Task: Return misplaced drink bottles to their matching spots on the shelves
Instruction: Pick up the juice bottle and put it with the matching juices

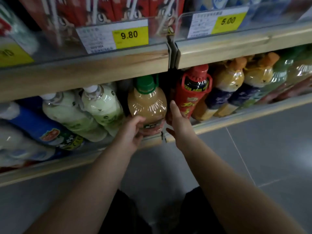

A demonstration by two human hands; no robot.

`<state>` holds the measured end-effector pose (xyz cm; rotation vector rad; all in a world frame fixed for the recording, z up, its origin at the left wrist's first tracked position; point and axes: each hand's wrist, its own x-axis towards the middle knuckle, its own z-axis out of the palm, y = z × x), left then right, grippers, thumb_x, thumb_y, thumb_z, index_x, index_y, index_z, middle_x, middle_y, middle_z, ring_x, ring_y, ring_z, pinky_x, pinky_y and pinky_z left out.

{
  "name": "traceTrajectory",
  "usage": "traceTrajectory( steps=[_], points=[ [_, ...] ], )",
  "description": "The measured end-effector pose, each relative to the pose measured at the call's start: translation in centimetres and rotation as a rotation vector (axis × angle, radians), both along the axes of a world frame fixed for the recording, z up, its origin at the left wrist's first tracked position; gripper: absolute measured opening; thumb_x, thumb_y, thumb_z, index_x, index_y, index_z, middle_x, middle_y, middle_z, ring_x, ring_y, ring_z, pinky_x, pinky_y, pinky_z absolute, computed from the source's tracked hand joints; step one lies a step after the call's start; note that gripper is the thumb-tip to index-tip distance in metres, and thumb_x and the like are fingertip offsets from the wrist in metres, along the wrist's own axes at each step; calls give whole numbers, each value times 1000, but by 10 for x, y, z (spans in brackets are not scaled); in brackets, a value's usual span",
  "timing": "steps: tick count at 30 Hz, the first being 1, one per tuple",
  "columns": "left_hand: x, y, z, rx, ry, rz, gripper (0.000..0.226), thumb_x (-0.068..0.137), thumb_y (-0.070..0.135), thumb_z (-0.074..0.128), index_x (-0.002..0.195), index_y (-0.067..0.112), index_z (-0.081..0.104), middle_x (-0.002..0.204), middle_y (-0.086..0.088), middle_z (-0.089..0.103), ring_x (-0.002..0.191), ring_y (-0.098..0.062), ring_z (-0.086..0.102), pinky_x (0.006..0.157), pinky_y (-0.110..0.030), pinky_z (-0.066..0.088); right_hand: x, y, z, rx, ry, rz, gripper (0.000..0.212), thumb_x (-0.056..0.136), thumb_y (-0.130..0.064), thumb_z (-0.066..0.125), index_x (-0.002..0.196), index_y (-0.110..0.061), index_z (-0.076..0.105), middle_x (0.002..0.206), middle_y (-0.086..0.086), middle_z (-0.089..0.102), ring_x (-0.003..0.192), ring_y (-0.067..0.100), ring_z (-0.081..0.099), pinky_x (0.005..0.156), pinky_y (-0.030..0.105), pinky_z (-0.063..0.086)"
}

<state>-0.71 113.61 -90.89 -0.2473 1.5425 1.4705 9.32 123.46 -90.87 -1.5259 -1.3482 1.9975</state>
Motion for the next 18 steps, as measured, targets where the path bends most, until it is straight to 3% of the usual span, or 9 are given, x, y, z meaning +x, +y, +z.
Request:
traceTrajectory(
  steps=[2,3,5,7,9,12,13,15,18],
  points=[
    [-3,8,1,80,-42,37,8,85,23,60,81,17,57,47,8,66,51,-7,65,47,-20,49,-8,3,-6,-35,-25,37,70,77,-72,50,127,-24,53,116,-3,63,109,20,58,100,43,42],
    [-1,10,4,105,-69,73,13,85,28,61,84,16,58,50,3,68,44,-9,65,40,-19,48,-9,1,-7,-37,-29,51,74,75,-73,49,131,-25,49,120,-1,61,110,20,57,101,44,41],
    [4,13,8,96,-69,140,27,82,41,63,90,16,63,63,0,72,48,-11,68,39,-18,47,-9,-4,-5,-45,3,58,73,76,-72,51,134,-26,46,124,-2,59,106,15,57,94,38,43],
    [9,17,6,65,-36,161,55,71,58,66,109,17,63,87,-3,73,73,-18,72,56,-23,54,-8,-4,-5,-83,80,41,68,80,-69,53,133,-27,46,118,-7,60,95,5,57,79,28,42],
    [8,22,0,49,-12,160,88,54,73,64,125,20,56,113,-7,68,96,-27,68,81,-38,56,-9,2,-8,-103,120,70,67,80,-68,54,133,-28,46,105,-13,61,88,-1,56,73,24,40],
    [3,26,-3,72,16,166,110,41,84,59,132,22,49,121,-8,64,100,-30,67,88,-49,54,-18,8,-12,-92,80,157,80,77,-73,53,140,-25,40,126,-5,56,112,14,54,97,34,38],
    [4,26,-2,76,28,169,113,41,86,59,134,24,46,123,-8,63,100,-31,66,87,-50,54,-19,7,-10,-83,62,169,81,77,-73,53,141,-25,38,133,-2,53,118,18,51,102,38,36],
    [9,22,-3,75,48,159,110,46,87,58,136,26,43,125,-7,60,101,-31,65,83,-50,56,-17,4,-7,-73,61,173,79,78,-71,53,140,-25,38,134,1,53,112,19,52,100,39,39],
    [9,13,-6,77,13,169,86,66,81,50,130,24,50,119,-6,64,97,-24,66,77,-40,56,-7,-1,-8,-74,74,168,74,81,-64,57,140,-23,37,128,1,53,94,8,54,79,31,43]
  ],
)
